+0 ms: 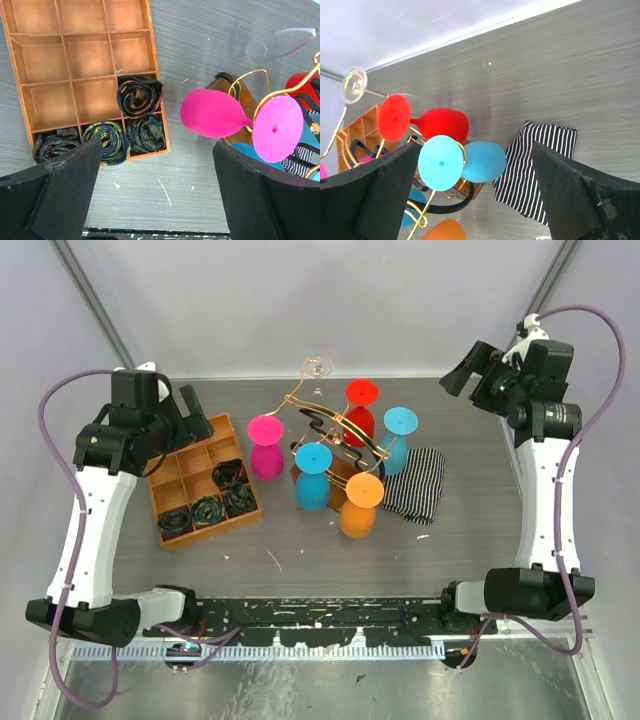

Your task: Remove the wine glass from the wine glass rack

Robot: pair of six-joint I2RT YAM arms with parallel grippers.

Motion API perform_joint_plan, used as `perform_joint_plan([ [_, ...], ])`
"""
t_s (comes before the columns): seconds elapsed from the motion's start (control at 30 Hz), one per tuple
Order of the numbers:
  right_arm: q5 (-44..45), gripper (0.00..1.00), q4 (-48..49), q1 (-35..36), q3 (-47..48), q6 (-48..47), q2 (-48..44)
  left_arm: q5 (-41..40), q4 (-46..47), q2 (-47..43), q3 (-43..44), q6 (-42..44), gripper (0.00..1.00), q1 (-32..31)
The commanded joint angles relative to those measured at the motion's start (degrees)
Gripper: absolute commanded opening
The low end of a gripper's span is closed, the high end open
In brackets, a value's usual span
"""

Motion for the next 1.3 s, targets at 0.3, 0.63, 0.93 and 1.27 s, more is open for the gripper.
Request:
perform_joint_plan([
  [0.3,6.8,1.0,-4.3,0.8,-3.6,0.3,-1.0,1.7,-4.6,-1.9,4.4,1.2,0.98,0.5],
  [0.63,22.8,1.0,-3.3,-0.2,-19.6,1.8,-8.6,-1.1,-6.0,-2.2,2.6,1.4,0.98,0.6],
  [0.93,10.0,1.0,2.0,-0.1,-32.4,3.7,-4.5,-3.6,-3.5,-5.2,-2.6,2.2,0.98,0.7],
  [1.27,-1.1,1.0,5.5,-0.2,-25.0,8.7,9.3,-4.4,-4.5,-6.4,-4.1,3.6,0.98,0.7],
])
